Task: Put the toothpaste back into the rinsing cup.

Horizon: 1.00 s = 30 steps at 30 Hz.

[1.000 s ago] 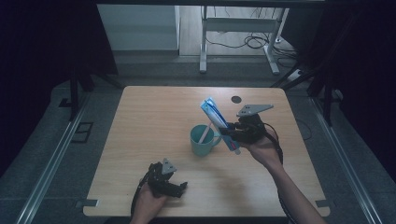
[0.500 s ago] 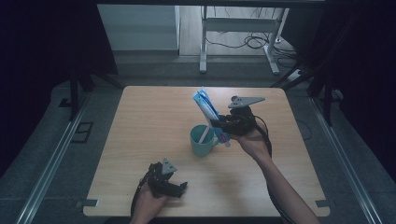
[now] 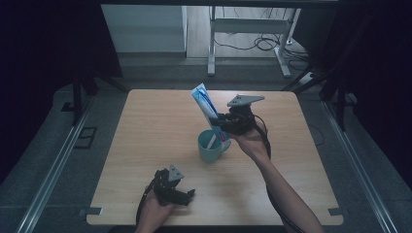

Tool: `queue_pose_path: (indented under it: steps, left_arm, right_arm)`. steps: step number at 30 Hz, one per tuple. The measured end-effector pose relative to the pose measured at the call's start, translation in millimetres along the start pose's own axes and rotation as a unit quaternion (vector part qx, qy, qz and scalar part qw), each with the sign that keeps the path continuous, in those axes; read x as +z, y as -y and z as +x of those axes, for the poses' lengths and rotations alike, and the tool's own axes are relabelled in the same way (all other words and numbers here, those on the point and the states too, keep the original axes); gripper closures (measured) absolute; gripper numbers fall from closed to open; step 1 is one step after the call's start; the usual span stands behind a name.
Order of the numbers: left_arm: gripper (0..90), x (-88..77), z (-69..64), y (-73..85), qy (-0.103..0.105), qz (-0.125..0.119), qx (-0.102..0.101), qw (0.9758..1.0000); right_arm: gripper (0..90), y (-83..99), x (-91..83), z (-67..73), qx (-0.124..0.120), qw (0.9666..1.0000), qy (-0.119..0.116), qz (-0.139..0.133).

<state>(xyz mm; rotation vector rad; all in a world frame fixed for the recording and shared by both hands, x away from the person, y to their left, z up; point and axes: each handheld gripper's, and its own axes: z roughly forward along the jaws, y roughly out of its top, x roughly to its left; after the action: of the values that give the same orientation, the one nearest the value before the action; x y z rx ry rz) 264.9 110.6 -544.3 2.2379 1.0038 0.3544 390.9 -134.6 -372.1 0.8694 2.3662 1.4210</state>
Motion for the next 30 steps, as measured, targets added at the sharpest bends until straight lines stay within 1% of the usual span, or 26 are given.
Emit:
queue_pose_path:
  steps: [1,5,9,18,20,21,25,26,30]
  left_arm:
    - [0.0,0.1,-0.1,0.0,0.0,-0.001,-0.001,1.0]
    - [0.0,0.1,-0.2,0.0,0.001,-0.001,-0.002,1.0]
    - [0.0,0.1,-0.2,0.1,0.0,-0.001,-0.001,1.0]
    - [0.0,0.1,-0.1,0.1,0.0,-0.001,0.0,1.0]
    - [0.0,0.1,-0.5,0.2,0.001,-0.001,-0.003,1.0]
    - [0.0,0.0,0.1,0.0,0.0,0.0,0.001,1.0]
    - [0.0,0.0,0.2,0.0,-0.001,0.0,0.002,1.0]
    - [0.0,0.0,0.2,0.0,0.0,0.0,0.002,1.0]
    - [0.0,0.0,-0.4,0.1,0.001,0.0,-0.002,1.0]
  right_arm:
    - [72.4,-0.4,3.8,0.5,-0.001,1.0,0.001,-0.003]
    - [72.3,-0.8,9.3,1.1,0.002,1.0,0.0,-0.007]
    - [72.3,-0.9,18.4,2.3,0.004,0.9999,0.006,-0.012]
    - [72.3,3.4,30.9,3.4,0.005,0.9998,0.008,-0.017]
    - [72.3,6.3,35.4,3.9,0.001,0.9999,0.008,-0.014]
    - [72.3,7.7,37.0,3.9,0.0,0.9999,0.008,-0.014]
    - [72.3,12.4,41.5,4.1,0.001,0.9999,0.01,-0.011]
    - [72.3,15.9,44.8,3.5,0.001,0.9999,0.012,-0.01]
    - [72.3,21.3,49.3,3.4,0.002,0.9999,0.011,-0.007]
